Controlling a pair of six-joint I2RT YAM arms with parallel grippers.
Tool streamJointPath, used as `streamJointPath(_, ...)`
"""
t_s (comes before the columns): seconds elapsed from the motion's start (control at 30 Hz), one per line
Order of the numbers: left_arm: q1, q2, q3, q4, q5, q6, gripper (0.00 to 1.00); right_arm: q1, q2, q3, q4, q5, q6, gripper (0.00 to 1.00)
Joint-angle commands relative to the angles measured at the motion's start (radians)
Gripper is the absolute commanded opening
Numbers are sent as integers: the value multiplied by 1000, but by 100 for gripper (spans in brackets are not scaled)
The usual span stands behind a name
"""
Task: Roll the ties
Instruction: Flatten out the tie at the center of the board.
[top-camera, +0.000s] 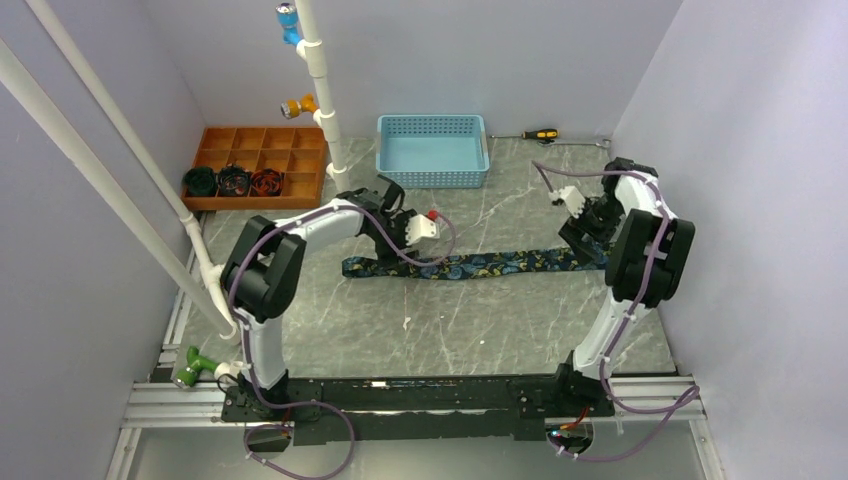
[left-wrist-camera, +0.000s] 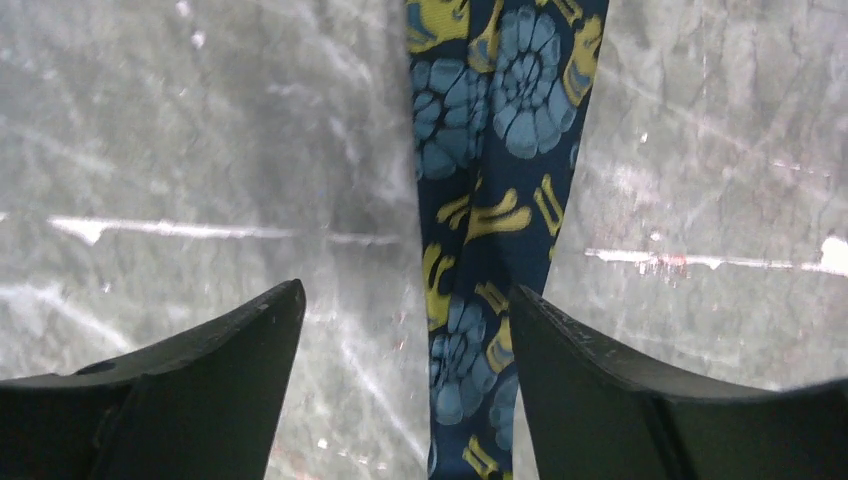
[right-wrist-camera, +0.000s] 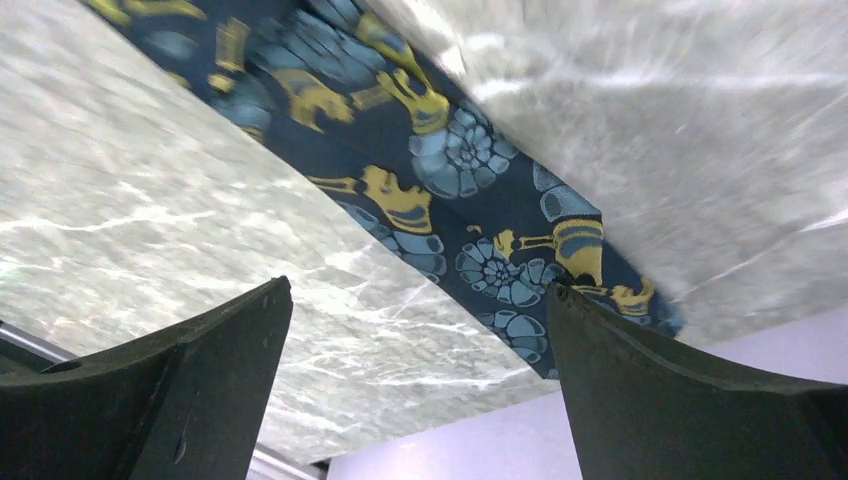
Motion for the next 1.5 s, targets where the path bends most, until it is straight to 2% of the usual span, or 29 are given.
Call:
streamJointPath(0.0, 81, -149, -44, 42, 127, -72, 84, 92, -124, 0, -39, -237, -70, 100)
streamJointPath(0.2, 191, -220, -93, 32, 166, -155, 98, 358, -99, 6, 11, -276, -38, 100)
streamJointPath(0.43, 258, -260, -137, 49, 166, -242, 99, 548, -25, -5, 55, -238, -41, 100)
streamJointPath(0.67, 295, -283, -160, 52, 173, -265, 99, 596, 7, -52, 67, -199, -73, 100)
streamJointPath(0.87, 354, -283, -160, 50, 216, -304, 98, 609, 39, -95, 149, -168, -55, 99)
streamJointPath(0.93, 362, -289, -168, 39, 232, -275, 96, 609, 52, -89, 150, -168, -57, 93)
streamJointPath(1.0, 362, -303, -187, 30, 246, -219, 93, 607, 67, -78, 134, -170, -73, 82)
streamJointPath(1.07, 362, -318, -218, 18, 262, -114, 90, 604, 77, -71, 115, -174, -93, 72)
streamJointPath(1.1, 361, -327, -234, 12, 275, -64, 89, 602, 85, -66, 106, -179, -100, 64)
streamJointPath(1.13, 361, -333, -246, 9, 285, -15, 88, 599, 91, -60, 95, -189, -103, 61)
streamJointPath(1.2, 352, -334, -253, -19, 296, 84, 87, 597, 102, -46, 74, -204, -106, 59)
streamJointPath(1.3, 306, -323, -260, -23, 236, 179, 86, 597, 111, -40, 46, -221, -111, 56)
streamJointPath(1.47, 222, -284, -275, -7, 124, 256, 78, 596, 106, -61, 21, -233, -119, 47)
